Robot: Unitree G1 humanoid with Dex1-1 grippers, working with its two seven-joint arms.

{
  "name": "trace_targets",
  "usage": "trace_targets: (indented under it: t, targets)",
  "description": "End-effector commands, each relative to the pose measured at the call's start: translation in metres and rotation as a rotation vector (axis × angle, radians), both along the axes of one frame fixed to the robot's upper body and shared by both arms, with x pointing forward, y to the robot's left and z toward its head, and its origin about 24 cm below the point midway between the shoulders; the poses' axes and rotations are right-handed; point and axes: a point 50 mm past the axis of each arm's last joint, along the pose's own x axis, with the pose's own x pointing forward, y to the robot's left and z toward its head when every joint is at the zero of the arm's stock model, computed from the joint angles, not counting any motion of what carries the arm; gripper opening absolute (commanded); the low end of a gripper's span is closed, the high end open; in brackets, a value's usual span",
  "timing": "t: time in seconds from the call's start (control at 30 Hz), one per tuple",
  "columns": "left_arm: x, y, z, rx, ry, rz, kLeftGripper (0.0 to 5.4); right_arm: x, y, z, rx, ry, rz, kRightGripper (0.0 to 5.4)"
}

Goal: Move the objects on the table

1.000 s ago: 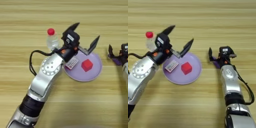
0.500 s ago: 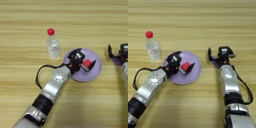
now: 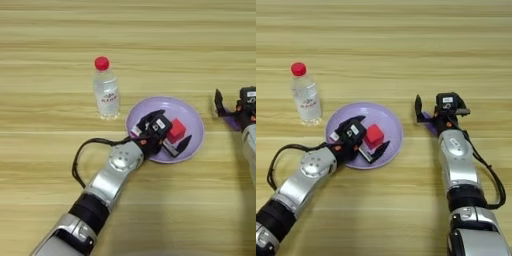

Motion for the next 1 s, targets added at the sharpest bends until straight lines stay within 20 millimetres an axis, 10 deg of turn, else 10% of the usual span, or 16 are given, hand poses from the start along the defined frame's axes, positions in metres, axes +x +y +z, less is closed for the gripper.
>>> trace_targets:
  t: [0.03, 1.0]
  targets:
    - [-0.0039, -0.0024, -0.0006, 0.005, -0.009, -0.021, 5.4, 0.0021, 0.0021, 0.0019, 0.0, 0.005, 0.003, 5.37]
    - [-0.0043, -0.0018, -0.0037, -0.002, 0.006, -0.017, 3.19, 0.0024, 0.0017, 0.0017, 0.013, 0.011, 0.001, 5.4]
